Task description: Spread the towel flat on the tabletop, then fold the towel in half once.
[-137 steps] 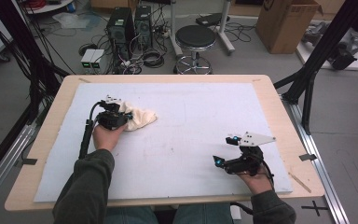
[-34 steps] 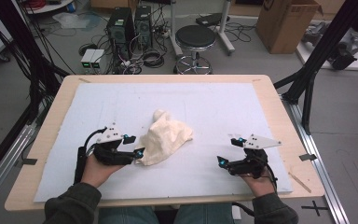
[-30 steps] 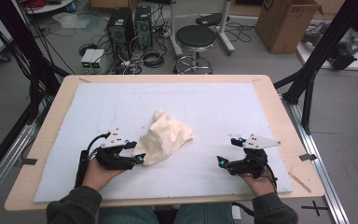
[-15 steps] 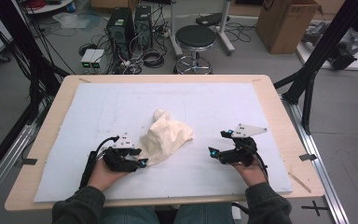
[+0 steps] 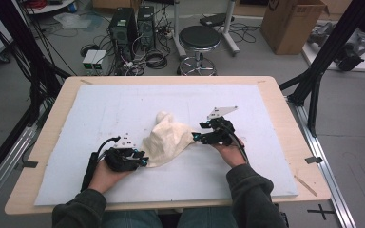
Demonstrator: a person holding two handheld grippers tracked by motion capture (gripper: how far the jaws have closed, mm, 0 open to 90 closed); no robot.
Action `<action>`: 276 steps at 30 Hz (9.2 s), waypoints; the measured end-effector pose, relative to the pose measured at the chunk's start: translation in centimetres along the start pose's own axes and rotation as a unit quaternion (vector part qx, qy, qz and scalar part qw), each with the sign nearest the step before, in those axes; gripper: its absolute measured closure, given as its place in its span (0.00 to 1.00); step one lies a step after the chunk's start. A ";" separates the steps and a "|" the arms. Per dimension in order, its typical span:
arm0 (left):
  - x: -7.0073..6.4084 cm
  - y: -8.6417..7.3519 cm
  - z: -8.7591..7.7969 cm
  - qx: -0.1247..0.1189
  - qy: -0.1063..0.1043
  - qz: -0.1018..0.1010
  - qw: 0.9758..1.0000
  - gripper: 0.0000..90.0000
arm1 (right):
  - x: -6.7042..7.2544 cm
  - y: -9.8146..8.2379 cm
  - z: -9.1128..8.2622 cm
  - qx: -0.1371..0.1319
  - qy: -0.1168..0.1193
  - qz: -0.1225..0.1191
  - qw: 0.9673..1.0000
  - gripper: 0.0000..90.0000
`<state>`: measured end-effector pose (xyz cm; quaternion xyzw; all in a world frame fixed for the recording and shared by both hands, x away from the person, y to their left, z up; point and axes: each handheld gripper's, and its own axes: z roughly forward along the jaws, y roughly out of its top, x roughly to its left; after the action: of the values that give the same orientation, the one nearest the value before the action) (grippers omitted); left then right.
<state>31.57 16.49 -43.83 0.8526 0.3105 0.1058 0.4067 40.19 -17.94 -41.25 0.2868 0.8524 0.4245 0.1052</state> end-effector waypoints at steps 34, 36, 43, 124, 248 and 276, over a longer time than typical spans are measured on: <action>0.0 0.1 -0.8 -0.034 0.003 -0.009 0.999 0.94 | -0.4 -0.1 0.7 0.021 0.061 0.013 0.998 0.85; 0.0 0.1 -0.7 -0.032 0.004 -0.006 0.999 0.94 | -0.4 -0.2 0.9 0.023 0.064 0.014 0.998 0.82; 0.2 0.1 -0.9 -0.033 0.004 -0.007 0.999 0.95 | -0.7 -0.5 1.9 0.042 0.059 0.016 0.997 0.89; -1.1 -2.3 -6.1 -0.094 0.023 -0.023 0.995 0.59 | -1.0 1.0 -0.3 0.091 -0.040 0.016 0.995 0.95; 12.5 5.0 4.4 -0.010 0.138 -0.185 0.973 0.96 | -8.3 1.4 5.0 0.060 -0.065 0.113 0.990 0.94; 12.9 5.1 2.9 -0.047 0.129 -0.198 0.971 0.97 | -8.6 2.5 3.9 0.054 -0.032 0.132 0.989 0.95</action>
<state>45.20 20.20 -42.78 0.7334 0.5176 0.1470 0.4155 49.85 -19.10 -42.25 0.4153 0.8250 0.3787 0.0598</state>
